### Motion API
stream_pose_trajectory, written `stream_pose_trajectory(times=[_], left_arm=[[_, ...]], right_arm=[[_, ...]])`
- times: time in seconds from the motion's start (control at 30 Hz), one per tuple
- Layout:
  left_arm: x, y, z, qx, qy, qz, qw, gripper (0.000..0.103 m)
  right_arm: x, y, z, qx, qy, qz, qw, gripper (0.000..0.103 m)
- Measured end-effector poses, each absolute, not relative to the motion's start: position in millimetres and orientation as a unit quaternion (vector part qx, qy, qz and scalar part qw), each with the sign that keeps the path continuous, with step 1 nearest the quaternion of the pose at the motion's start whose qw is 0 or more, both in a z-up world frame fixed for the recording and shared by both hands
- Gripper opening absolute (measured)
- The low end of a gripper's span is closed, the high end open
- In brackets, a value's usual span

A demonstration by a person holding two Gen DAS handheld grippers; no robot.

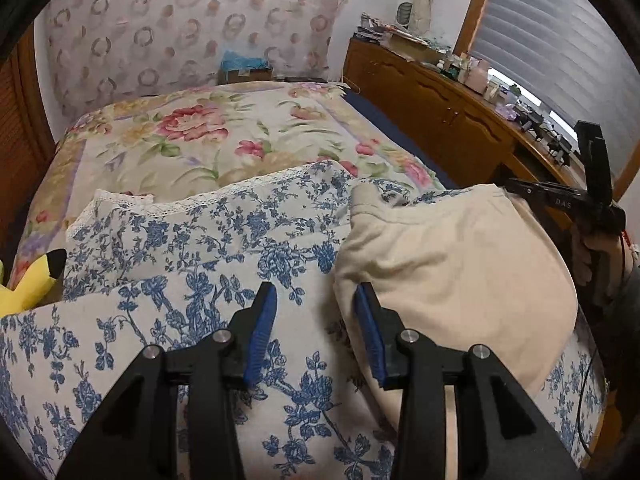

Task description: Fold small clothes

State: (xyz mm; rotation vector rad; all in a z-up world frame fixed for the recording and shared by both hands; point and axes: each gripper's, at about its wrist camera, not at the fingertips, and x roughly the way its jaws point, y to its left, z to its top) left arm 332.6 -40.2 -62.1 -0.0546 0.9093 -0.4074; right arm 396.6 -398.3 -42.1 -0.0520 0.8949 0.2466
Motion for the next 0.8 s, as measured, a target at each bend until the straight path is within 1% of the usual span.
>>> stream_pose_trajectory(times=[0.03,0.07,0.1,0.13,0.17,0.2,0.27,0.37,0.6,0.8], left_arm=[[331,-40,-62,-0.026,0.436,-0.197,0.878,0.039],[328,-40,-62,-0.026,0.436,-0.199,0.877,0.039],[325,-41,-61,-0.026,0.435,-0.203,0.877,0.039],[323,-43,-60,-0.025,0.434,-0.206,0.877,0.039],[321,-44,-59,-0.024,0.433,-0.210,0.877,0.039],[320,-46,-58,-0.024,0.432,-0.213,0.876,0.039],[318,-52,-58,-0.021,0.432,-0.217,0.875,0.040],[322,-57,-64,-0.013,0.440,-0.216,0.872,0.040],[333,-62,-78,-0.021,0.460,-0.213,0.862,0.041],[335,-62,-78,-0.039,0.459,-0.208,0.863,0.041]], right_arm=[[394,-399,-41,-0.029,0.431,0.121,0.894,0.029],[390,-400,-38,-0.030,0.429,0.124,0.894,0.040],[387,-401,-37,-0.028,0.427,0.127,0.895,0.049],[382,-400,-34,-0.027,0.425,0.132,0.895,0.050],[375,-400,-29,-0.027,0.419,0.141,0.897,0.056],[371,-398,-29,-0.028,0.417,0.144,0.897,0.063],[359,-394,-25,-0.022,0.417,0.159,0.895,0.068],[347,-386,-32,-0.013,0.431,0.177,0.885,0.070],[353,-378,-67,0.007,0.470,0.180,0.864,0.071],[351,-368,-71,0.009,0.468,0.199,0.861,0.071]])
